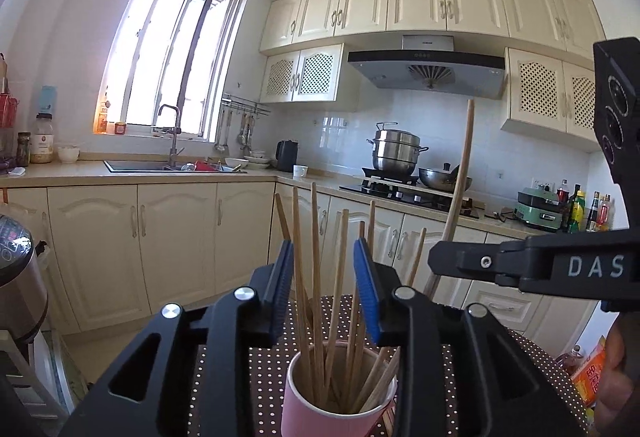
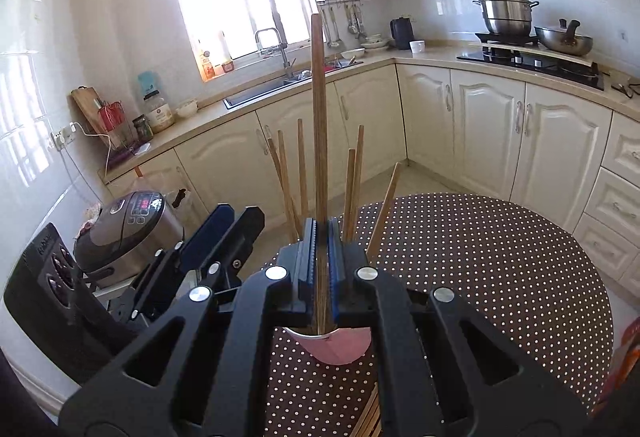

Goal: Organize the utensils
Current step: 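Carry both chopsticks over the pink cup, lower them in, open both grippers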

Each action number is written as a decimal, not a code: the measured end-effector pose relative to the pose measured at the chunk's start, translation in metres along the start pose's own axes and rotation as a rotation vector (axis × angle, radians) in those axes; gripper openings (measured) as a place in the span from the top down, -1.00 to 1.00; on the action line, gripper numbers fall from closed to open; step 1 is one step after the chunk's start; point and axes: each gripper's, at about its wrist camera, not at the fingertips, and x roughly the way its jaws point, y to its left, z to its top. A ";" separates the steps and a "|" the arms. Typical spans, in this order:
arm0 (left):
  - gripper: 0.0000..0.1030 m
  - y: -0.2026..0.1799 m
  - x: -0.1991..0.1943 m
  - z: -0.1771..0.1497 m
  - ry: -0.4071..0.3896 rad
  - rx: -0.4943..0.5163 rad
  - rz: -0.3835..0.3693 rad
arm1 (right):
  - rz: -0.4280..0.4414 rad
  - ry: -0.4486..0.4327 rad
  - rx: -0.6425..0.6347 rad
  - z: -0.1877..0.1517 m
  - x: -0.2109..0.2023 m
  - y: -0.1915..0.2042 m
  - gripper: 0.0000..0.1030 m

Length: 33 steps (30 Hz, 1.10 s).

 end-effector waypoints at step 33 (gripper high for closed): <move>0.03 0.019 -0.035 0.012 0.013 0.002 0.070 | 0.016 0.021 0.045 -0.008 0.001 0.005 0.39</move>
